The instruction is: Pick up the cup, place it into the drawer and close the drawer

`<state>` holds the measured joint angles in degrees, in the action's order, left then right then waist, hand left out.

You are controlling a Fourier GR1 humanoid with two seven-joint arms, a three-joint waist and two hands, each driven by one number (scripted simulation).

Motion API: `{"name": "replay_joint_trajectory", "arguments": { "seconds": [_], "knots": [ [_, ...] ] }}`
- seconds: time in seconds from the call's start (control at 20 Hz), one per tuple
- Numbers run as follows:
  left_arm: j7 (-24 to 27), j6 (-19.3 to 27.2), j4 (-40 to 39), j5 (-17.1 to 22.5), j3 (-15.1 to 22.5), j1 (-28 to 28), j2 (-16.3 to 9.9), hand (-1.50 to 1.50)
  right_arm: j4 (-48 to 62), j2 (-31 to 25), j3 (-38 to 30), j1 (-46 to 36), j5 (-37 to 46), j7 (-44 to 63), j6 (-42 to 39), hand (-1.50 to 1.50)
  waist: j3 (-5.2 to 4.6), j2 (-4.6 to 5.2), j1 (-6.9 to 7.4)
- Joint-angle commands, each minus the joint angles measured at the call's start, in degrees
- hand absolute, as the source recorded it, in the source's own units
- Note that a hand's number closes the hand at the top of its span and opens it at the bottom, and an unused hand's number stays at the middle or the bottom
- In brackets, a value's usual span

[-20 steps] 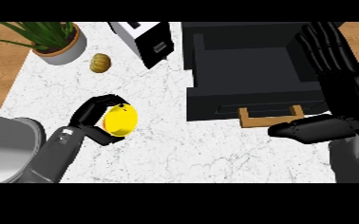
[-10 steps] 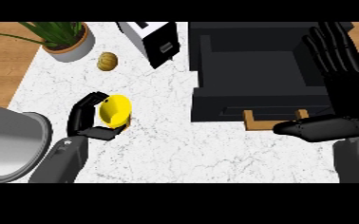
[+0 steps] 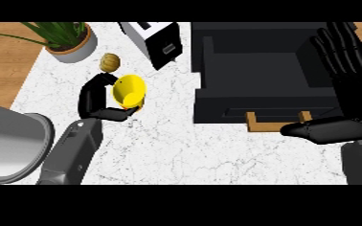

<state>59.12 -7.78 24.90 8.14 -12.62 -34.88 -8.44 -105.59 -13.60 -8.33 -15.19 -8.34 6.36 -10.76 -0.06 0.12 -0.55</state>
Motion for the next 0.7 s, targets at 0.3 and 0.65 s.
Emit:
{"name": "replay_joint_trajectory", "arguments": {
  "seconds": [0.3, 0.65],
  "knots": [
    [-17.53, 4.17, 17.75, -0.11, 5.69, -10.78, 6.25, 1.5, -3.27, -0.23, -0.23, 3.29, 0.56, 1.08, 0.01, -1.5, 0.14, -0.84, 0.9],
    [-33.65, 14.87, 24.87, 0.92, 11.48, -19.55, 8.38, 1.5, 0.0, -0.38, -1.6, 0.16, 0.05, 0.34, 0.3, -1.5, 0.08, -0.35, 0.26]
  ]
}}
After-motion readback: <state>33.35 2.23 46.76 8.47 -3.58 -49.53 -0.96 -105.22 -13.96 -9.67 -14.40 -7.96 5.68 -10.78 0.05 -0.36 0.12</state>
